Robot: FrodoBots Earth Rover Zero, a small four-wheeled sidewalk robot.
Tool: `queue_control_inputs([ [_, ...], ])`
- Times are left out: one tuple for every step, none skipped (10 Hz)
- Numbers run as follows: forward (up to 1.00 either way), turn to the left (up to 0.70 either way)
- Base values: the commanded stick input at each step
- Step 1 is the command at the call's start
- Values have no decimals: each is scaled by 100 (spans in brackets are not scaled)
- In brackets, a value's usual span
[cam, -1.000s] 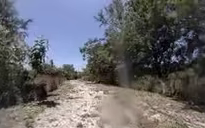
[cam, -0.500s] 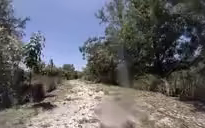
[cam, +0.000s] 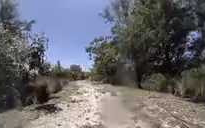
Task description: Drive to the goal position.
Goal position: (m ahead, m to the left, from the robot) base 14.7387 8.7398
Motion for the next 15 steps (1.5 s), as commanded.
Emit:
queue_control_inputs([
  [30, 0],
  [30, 0],
  [30, 0],
  [30, 0],
  [30, 0],
  [30, 0],
  [30, 0],
  [30, 0],
  [30, 0],
  [30, 0],
  [30, 0],
  [30, 0],
  [30, 0],
  [30, 0],
  [30, 0],
])
